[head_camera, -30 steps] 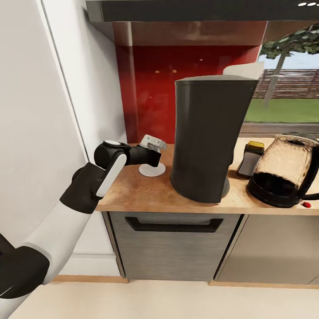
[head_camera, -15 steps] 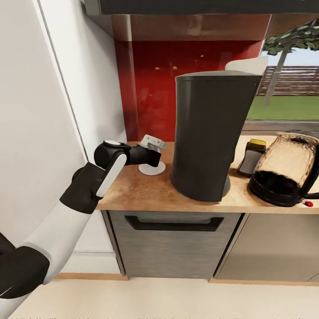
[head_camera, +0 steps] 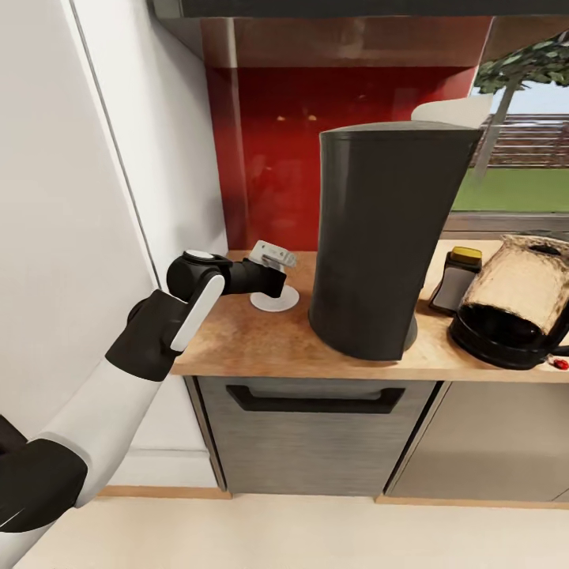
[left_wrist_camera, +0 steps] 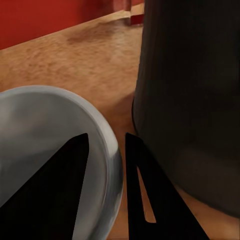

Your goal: Set up a coffee station on the kitchen countertop: keep the coffee maker on the countertop, move the bottle of coffee from the kitchen shelf to the counter next to the coffee maker, place a paper coffee filter on top of the coffee maker, put the saucer next to the coffee maker with the coffee cup on the saucer, and place the electric kettle next to the coffee maker.

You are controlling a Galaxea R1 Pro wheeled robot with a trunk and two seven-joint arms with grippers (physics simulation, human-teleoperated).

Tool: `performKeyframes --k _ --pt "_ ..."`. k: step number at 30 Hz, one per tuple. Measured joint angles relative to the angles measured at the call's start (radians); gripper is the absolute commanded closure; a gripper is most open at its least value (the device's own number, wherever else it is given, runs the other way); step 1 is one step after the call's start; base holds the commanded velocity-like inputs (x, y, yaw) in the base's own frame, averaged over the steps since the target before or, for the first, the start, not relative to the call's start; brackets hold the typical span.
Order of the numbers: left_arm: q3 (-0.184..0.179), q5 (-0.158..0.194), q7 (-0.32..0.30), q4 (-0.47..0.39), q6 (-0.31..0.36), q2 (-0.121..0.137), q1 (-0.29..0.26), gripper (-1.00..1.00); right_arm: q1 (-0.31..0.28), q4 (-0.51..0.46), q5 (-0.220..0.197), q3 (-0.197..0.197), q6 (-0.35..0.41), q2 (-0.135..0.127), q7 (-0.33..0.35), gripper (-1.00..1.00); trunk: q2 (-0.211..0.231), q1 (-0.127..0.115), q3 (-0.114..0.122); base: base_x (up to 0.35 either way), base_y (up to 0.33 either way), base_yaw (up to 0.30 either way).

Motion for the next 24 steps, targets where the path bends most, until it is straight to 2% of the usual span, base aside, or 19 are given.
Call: performKeyframes --k 24 --pt "0.000 0.000 0.000 0.001 0.000 0.007 0.000 1.00 0.000 0.000 0.000 0.000 0.001 0.000 0.000 -1.00 0.000 0.000 -0.002 0.003 0.006 0.000"
